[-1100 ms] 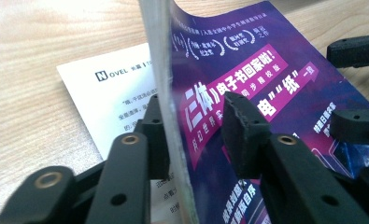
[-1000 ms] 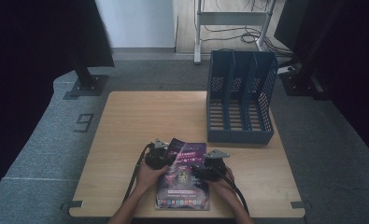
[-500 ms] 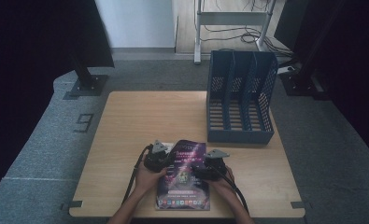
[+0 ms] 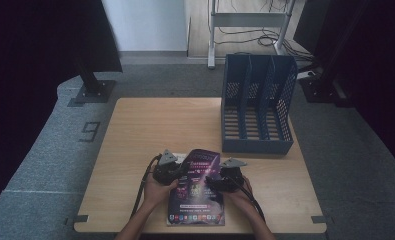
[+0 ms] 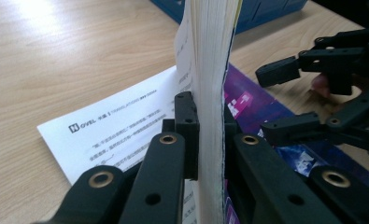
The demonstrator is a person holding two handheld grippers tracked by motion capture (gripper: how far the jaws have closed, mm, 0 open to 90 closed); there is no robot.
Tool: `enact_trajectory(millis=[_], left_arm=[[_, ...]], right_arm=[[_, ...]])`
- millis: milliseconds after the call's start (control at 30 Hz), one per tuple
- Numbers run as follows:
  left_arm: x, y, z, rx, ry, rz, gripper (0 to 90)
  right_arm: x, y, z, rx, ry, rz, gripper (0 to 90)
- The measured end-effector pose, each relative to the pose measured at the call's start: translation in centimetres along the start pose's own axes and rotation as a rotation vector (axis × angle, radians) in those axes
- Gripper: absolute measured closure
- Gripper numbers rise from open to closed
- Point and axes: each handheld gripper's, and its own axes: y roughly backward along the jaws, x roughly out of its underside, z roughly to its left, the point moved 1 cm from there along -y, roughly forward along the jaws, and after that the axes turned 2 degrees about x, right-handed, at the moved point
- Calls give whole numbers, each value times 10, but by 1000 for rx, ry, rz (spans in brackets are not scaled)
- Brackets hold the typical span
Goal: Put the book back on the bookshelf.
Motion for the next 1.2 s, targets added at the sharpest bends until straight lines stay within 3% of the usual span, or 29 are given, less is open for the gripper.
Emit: enact_trajectory(millis=[167, 567, 700, 1200], left_arm=[[-4, 6, -4, 11, -15, -8, 855], [-11, 20, -10, 63, -10, -65, 855], [-15, 24, -13, 96, -17, -82, 856], [-16, 30, -17, 114, -24, -116, 855]], right_arm=[[-10, 5, -13, -13, -25, -37, 175], [-27, 2, -21, -67, -48, -104, 165], [-30, -2, -27, -103, -68, -85, 136], [-36, -6, -29, -185, -116, -94, 106]])
